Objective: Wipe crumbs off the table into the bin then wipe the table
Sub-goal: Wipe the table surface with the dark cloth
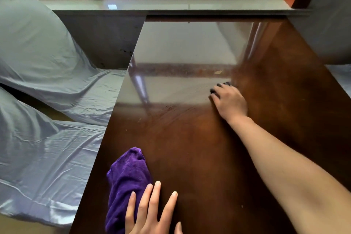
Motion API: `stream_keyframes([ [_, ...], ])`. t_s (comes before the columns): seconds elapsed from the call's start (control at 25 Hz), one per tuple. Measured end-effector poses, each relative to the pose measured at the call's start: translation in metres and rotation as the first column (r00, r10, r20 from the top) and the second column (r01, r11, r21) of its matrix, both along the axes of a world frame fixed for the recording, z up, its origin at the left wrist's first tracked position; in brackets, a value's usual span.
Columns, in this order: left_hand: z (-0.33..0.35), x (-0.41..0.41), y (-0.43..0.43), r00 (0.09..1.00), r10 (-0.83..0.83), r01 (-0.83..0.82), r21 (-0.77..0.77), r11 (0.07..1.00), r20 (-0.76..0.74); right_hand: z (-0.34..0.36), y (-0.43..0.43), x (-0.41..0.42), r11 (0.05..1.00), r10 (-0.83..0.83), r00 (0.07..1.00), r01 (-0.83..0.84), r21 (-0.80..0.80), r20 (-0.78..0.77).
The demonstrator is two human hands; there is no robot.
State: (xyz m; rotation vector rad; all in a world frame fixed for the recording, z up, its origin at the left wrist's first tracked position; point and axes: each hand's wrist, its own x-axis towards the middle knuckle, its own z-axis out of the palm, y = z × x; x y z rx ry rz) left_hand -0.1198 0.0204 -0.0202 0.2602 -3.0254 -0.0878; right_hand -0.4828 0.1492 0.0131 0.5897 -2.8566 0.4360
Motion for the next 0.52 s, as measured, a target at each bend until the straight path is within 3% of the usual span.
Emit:
stream_keyframes([
  [0.08,0.003,-0.001,0.001,1.0,0.004,-0.004,-0.012,1.0,0.003,-0.001,-0.011,0.019,0.989,-0.148,0.989,0.148,0.013,0.0],
  [0.16,0.007,-0.002,-0.001,0.999,-0.013,0.013,-0.002,1.0,0.046,-0.01,-0.037,0.075,0.997,0.071,0.997,-0.07,0.046,-0.025],
  [0.24,0.008,-0.003,-0.003,0.998,-0.007,0.007,0.001,1.0,0.065,-0.021,-0.033,0.119,0.915,0.401,0.915,-0.397,0.068,-0.052],
  [0.32,0.005,-0.003,-0.004,0.998,-0.018,0.022,-0.073,0.997,0.059,-0.015,-0.004,0.085,0.871,0.491,0.863,-0.484,0.081,-0.124],
  [0.36,0.003,-0.004,-0.005,0.997,-0.026,0.034,-0.107,0.994,0.069,-0.01,0.009,0.058,0.923,0.385,0.91,-0.376,0.082,-0.153],
  [0.44,-0.001,-0.004,-0.006,0.997,-0.015,0.025,-0.145,0.989,0.073,-0.002,0.022,0.007,0.997,0.014,0.995,-0.007,0.076,-0.094],
  [0.52,-0.005,-0.003,-0.006,0.997,-0.009,0.02,-0.149,0.989,0.074,-0.005,0.008,-0.023,0.968,-0.24,0.97,0.242,0.068,-0.036],
])
